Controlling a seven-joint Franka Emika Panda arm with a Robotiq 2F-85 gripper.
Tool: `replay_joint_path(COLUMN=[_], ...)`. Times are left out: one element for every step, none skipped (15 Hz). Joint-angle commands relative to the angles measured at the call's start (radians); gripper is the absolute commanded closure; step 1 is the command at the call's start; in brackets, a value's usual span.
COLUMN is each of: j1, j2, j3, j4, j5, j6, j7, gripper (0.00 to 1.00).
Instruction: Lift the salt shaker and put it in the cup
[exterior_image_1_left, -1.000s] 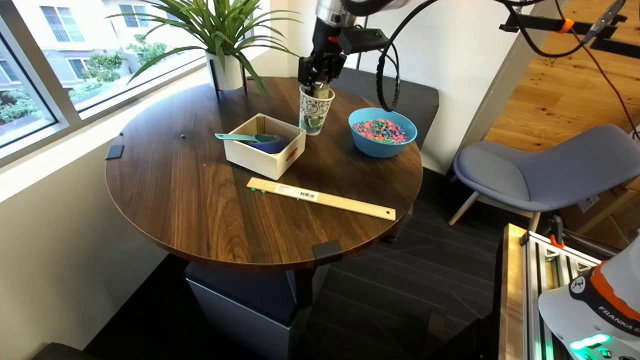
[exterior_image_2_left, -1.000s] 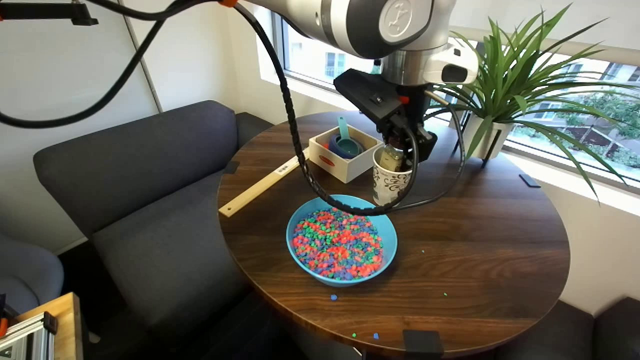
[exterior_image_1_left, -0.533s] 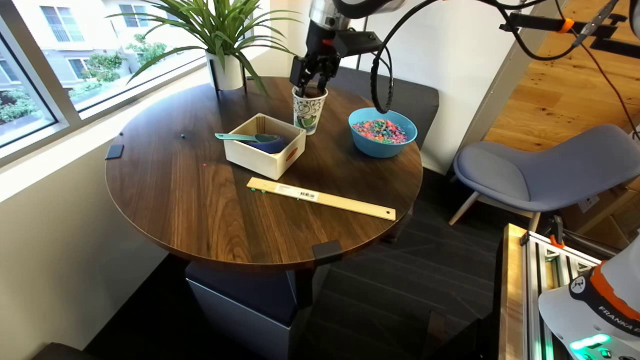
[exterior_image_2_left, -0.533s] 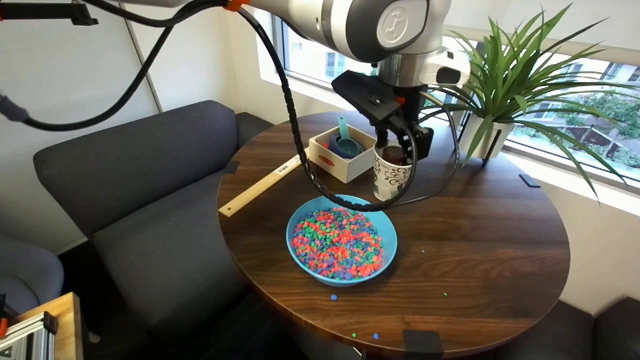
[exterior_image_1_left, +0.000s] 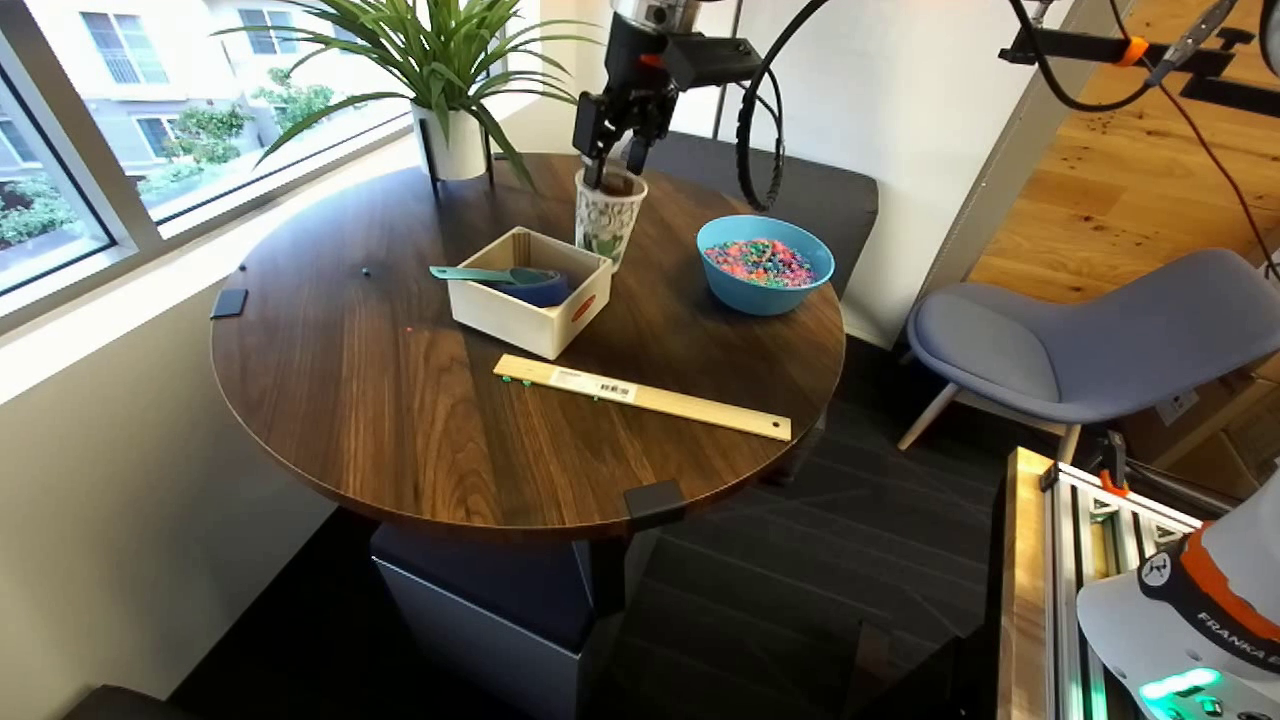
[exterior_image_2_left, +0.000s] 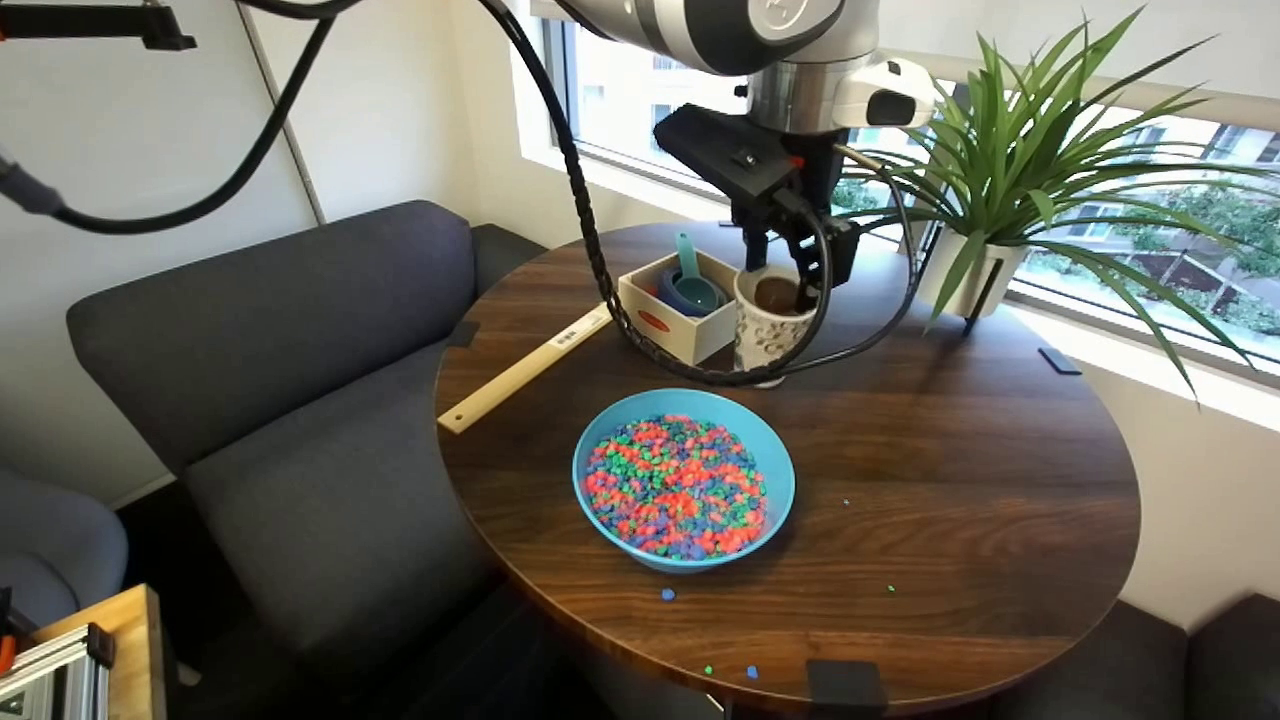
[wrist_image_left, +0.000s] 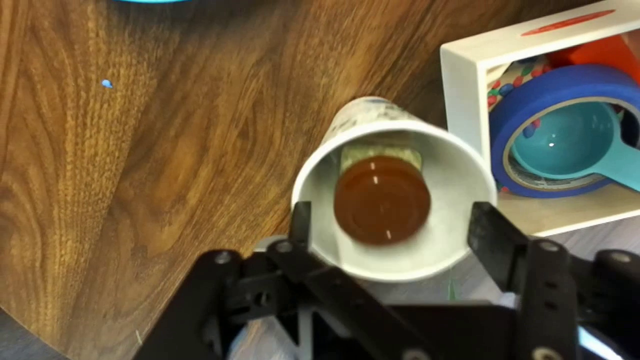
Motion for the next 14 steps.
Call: replay_joint_path(j1=[-0.002, -0.002, -0.003, -0.003, -0.003, -0.002, 0.000, 0.004, 0.009, 0.015, 0.025, 0.029, 0.036, 0.038], j2=[0.029, 0.035, 0.038, 0.035, 0.030, 0.012, -0.003, -0.021, -0.039, -0.055, -0.064, -0.073, -0.087, -0.100], j3=[-0.003, -0.004, -0.005, -0.005, -0.006, -0.003, -0.001, 0.002, 0.003, 0.002, -0.008, -0.009, -0.012, -0.009], j4=[0.024, 0.023, 0.024, 0.022, 0.022, 0.017, 0.015, 0.010, 0.007, 0.007, 0.014, 0.019, 0.010, 0.006], j5=[0.000, 0.000, 0.001, 0.001, -0.001, 0.000, 0.000, 0.000, -0.004, -0.012, -0.035, -0.043, -0.063, -0.070], j6=[-0.056, -0.061, -0.069, -0.073, -0.073, -0.063, -0.056, -0.047, -0.043, -0.041, -0.056, -0.066, -0.060, -0.058], j7=[0.003, 0.007, 0.007, 0.006, 0.008, 0.003, 0.001, -0.003, -0.004, 0.002, 0.025, 0.034, 0.045, 0.045], gripper=[0.49, 0.58, 0.65, 0.73, 0.80, 0.88, 0.95, 1.00, 1.00, 1.00, 0.86, 0.74, 0.70, 0.62])
